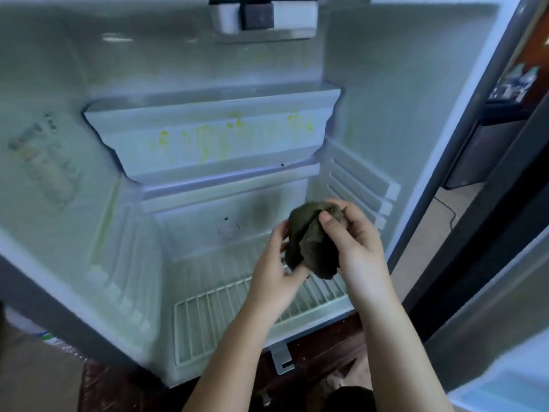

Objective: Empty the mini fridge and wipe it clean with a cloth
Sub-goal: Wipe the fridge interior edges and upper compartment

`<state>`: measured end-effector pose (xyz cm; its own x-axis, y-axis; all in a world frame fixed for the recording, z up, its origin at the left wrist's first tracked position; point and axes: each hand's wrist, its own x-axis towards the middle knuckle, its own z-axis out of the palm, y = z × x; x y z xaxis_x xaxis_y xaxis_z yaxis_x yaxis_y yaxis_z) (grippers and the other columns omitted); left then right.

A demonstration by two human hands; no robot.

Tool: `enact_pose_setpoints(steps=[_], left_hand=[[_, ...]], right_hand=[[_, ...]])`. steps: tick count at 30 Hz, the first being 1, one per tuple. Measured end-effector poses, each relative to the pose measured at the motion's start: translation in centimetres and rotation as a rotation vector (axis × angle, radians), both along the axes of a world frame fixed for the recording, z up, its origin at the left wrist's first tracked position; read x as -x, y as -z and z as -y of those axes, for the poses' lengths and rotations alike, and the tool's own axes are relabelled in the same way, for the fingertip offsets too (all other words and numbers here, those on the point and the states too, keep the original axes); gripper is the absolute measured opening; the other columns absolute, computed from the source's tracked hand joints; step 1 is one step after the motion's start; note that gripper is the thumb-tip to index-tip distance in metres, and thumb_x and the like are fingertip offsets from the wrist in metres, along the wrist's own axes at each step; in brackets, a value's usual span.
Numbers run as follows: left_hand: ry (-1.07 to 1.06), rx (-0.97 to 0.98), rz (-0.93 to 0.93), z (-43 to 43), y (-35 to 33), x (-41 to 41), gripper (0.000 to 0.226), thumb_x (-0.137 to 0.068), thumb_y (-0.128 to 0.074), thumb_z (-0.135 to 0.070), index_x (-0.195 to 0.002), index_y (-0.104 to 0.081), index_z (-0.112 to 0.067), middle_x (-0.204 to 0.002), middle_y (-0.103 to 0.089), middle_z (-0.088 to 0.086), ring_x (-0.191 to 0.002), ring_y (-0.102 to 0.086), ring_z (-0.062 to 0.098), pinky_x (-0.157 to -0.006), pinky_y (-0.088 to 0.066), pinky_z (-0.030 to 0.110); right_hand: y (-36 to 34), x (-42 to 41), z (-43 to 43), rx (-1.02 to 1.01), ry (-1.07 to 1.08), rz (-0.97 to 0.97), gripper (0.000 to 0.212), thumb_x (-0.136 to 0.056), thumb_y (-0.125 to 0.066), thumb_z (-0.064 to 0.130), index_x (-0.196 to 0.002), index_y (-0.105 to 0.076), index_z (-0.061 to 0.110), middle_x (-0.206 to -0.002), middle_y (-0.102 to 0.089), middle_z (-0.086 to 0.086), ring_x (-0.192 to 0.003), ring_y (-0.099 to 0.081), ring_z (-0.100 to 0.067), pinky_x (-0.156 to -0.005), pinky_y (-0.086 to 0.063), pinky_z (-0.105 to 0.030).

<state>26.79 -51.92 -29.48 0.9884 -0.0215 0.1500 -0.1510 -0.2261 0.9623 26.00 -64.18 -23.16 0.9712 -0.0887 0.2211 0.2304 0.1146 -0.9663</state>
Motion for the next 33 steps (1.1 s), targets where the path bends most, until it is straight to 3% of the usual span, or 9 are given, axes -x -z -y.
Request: enact_pose_setpoints(steps=[2,4,7,9,13,19,23,27,33], left_hand=[[-0.041,-0.122,-0.002,-0.4,0.7,-0.3,0.027,-0.085,-0.071,-0.016,-0.1,-0.061,-0.036,-0.087,-0.068,-0.014,-0.079,-0.064,0.003,-0.07,-0.053,0.033],[-0.051,-0.233,-0.022,-0.9,0.4,-0.1,0.01,-0.084,-0.073,-0.023,-0.089,-0.067,-0.028,-0.077,-0.069,-0.011,-0.073,-0.064,0.002,-0.068,-0.052,0.028],[0.001,-0.244,-0.102,-2.1,-0.7,0.6,0.009,-0.083,-0.075,-0.03,-0.085,-0.068,-0.024,-0.07,-0.071,-0.009,-0.062,-0.066,0.002,-0.054,-0.045,0.014],[0.047,-0.19,-0.178,-2.7,-1.3,0.9,0.011,-0.084,-0.074,-0.03,-0.082,-0.068,-0.021,-0.067,-0.071,-0.003,-0.059,-0.069,0.013,-0.051,-0.048,0.023],[-0.029,-0.133,-0.198,-3.3,-1.8,0.8,0.011,-0.082,-0.074,-0.034,-0.086,-0.072,-0.024,-0.078,-0.074,-0.004,-0.076,-0.071,0.015,-0.077,-0.058,0.043],[-0.074,-0.064,-0.195,-1.6,-2.2,-0.6,0.005,-0.088,-0.067,-0.023,-0.09,-0.071,-0.025,-0.083,-0.074,-0.005,-0.083,-0.07,0.016,-0.086,-0.055,0.049],[-0.187,-0.043,0.006,-0.4,-3.5,-2.7,0.01,-0.087,-0.07,-0.025,-0.082,-0.07,-0.016,-0.077,-0.072,0.004,-0.078,-0.068,0.022,-0.079,-0.054,0.05],[-0.281,-0.002,0.263,1.7,-6.9,-5.5,0.026,-0.079,-0.068,-0.038,-0.086,-0.069,-0.013,-0.077,-0.07,-0.001,-0.076,-0.067,0.018,-0.071,-0.052,0.035],[-0.371,-0.043,0.418,5.4,-10.6,-11.3,0.016,-0.079,-0.076,-0.021,-0.081,-0.066,-0.008,-0.075,-0.069,0.002,-0.076,-0.066,0.025,-0.068,-0.049,0.029]], right_hand=[[0.7,0.1,0.3,0.144,0.05,0.028,0.013,-0.095,-0.057,0.009,-0.097,-0.066,0.019,-0.086,-0.07,0.004,-0.085,-0.066,-0.01,-0.075,-0.052,-0.023],[0.9,0.4,1.1,0.249,0.134,0.026,0.016,-0.094,-0.058,0.012,-0.093,-0.066,0.025,-0.081,-0.071,0.006,-0.08,-0.067,-0.009,-0.072,-0.053,-0.025],[1.5,0.6,2.3,0.413,0.224,0.019,0.018,-0.091,-0.063,0.015,-0.089,-0.065,0.033,-0.081,-0.07,0.011,-0.08,-0.067,-0.007,-0.072,-0.055,-0.026],[2.1,0.7,2.6,0.587,0.298,0.046,0.017,-0.089,-0.065,0.014,-0.092,-0.066,0.031,-0.087,-0.069,0.013,-0.085,-0.066,-0.009,-0.077,-0.053,-0.025],[2.3,1.2,2.7,0.666,0.571,0.281,0.016,-0.089,-0.062,0.003,-0.094,-0.068,0.016,-0.092,-0.066,0.009,-0.085,-0.065,-0.015,-0.077,-0.051,-0.025],[2.6,1.0,3.2,0.639,0.699,0.455,0.018,-0.086,-0.054,-0.005,-0.094,-0.066,0.005,-0.102,-0.066,-0.002,-0.093,-0.061,-0.022,-0.08,-0.051,-0.031],[3.1,0.5,3.2,0.662,0.705,0.464,0.018,-0.087,-0.051,0.006,-0.094,-0.067,0.009,-0.099,-0.066,0.0,-0.092,-0.058,-0.02,-0.076,-0.051,-0.04],[2.8,0.5,3.1,0.635,0.716,0.476,0.018,-0.087,-0.052,0.002,-0.092,-0.068,0.009,-0.098,-0.066,0.003,-0.092,-0.059,-0.018,-0.076,-0.051,-0.039],[2.4,0.0,2.9,0.618,0.754,0.507,0.019,-0.085,-0.051,0.0,-0.089,-0.067,0.009,-0.098,-0.066,0.002,-0.093,-0.059,-0.018,-0.076,-0.051,-0.039]])
